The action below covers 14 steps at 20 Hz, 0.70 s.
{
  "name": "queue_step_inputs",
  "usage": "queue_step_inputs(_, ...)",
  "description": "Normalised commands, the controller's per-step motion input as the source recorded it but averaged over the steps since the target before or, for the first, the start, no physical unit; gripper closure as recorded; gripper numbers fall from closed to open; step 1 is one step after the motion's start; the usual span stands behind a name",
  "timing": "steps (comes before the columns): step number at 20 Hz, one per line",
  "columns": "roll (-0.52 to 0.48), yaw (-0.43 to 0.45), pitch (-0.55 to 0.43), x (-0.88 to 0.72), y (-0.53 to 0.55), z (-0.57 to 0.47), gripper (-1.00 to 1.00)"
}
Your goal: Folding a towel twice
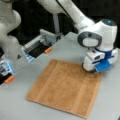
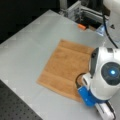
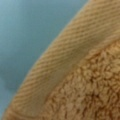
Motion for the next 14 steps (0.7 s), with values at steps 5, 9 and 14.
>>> queue_step_inputs(5, 0.0, 0.013, -0.002, 0.06, -0.07, -0.08, 1.0)
queue_step_inputs(9, 0.016, -0.008, 0.012, 0.07, -0.06, -0.06, 1.0)
queue_step_inputs(14, 0.031, -0.01, 0.046, 0.04, -0.08, 0.0, 1.0)
